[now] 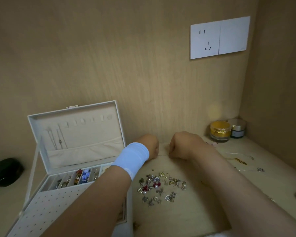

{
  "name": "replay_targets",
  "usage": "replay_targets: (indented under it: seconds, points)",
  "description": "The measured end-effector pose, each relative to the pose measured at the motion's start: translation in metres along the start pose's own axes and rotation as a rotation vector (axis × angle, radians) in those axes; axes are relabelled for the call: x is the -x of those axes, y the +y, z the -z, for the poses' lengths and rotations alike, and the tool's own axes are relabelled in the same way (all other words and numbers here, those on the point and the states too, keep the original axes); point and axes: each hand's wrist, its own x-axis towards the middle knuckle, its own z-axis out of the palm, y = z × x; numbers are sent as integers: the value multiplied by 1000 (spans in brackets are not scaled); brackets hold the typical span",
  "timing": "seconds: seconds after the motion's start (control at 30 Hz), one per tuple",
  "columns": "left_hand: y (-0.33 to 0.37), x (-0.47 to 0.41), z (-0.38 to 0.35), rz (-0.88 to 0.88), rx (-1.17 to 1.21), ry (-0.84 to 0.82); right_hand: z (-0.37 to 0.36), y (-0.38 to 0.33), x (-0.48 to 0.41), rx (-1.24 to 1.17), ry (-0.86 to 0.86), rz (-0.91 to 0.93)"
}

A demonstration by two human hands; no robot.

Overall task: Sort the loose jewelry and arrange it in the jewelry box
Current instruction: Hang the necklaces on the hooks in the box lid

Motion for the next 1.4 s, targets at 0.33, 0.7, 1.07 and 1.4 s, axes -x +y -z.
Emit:
replay_targets:
  seconds: [0.33,0.7,1.07,1.4]
  points:
    - [-6,13,-5,-4,-6,15,-13,-14,2,-155,14,103]
    - [-6,39,27,-10,764,74,27,-5,14,-788,-78,151]
    - [-46,122,60,-249,1139,106,72,-64,48,-933,-154,348]
    - [-104,203,76,-288,1038,292,82,-144,80,-1100,-193,492]
